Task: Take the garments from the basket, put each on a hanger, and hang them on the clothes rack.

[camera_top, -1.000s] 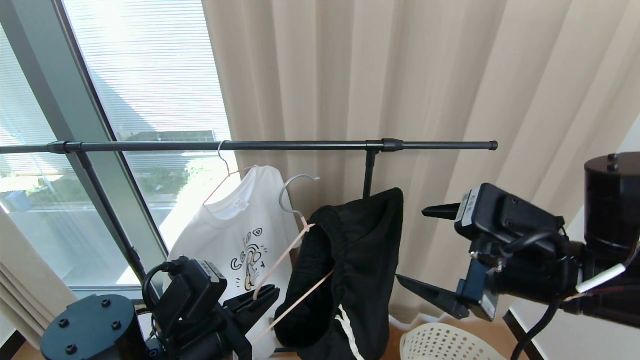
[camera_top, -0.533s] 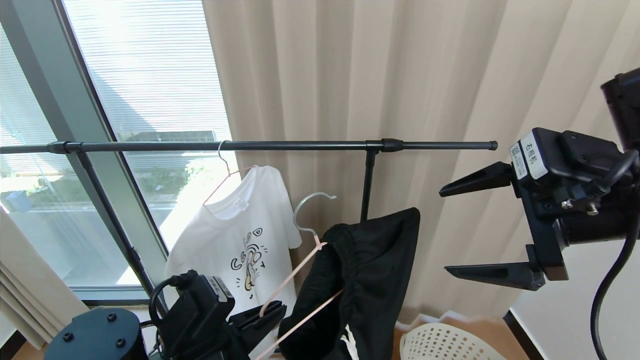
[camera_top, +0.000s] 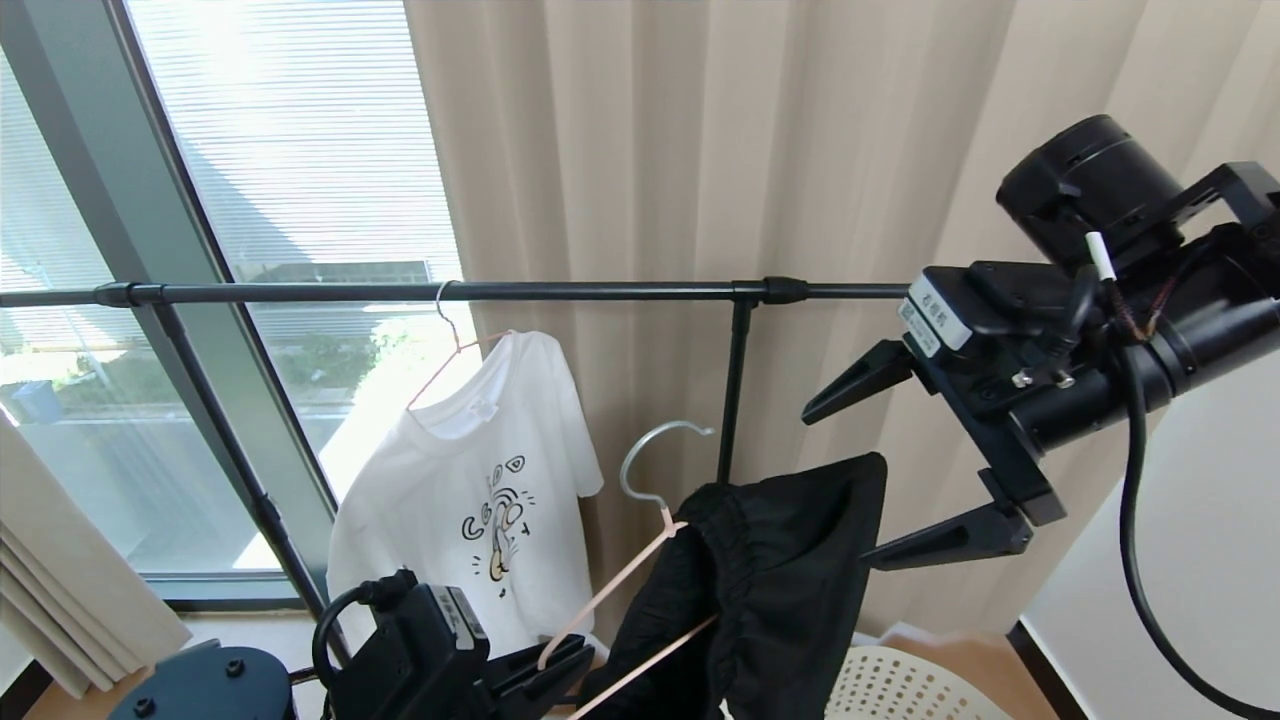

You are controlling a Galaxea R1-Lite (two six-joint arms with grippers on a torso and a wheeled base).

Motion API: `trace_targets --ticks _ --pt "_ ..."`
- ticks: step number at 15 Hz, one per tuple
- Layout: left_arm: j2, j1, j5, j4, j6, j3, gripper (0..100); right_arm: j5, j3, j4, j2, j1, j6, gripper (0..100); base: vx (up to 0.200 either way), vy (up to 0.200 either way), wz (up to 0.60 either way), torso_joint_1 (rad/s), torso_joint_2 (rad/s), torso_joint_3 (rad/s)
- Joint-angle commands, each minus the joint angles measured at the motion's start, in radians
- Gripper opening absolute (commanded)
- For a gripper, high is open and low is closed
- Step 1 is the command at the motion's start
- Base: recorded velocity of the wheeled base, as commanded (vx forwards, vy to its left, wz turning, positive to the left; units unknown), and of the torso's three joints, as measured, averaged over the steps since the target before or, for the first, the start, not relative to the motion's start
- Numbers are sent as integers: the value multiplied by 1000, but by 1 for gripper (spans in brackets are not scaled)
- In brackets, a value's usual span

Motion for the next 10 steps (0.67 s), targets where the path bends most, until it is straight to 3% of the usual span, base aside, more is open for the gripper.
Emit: trace_targets --ticks 1,10 --pt "3 -11 1 -1 4 1 0 0 -24 3 69 30 -1 100 0 0 0 0 0 0" --pt "12 -40 1 -1 11 1 0 1 -30 -5 140 91 -1 100 0 0 0 0 0 0"
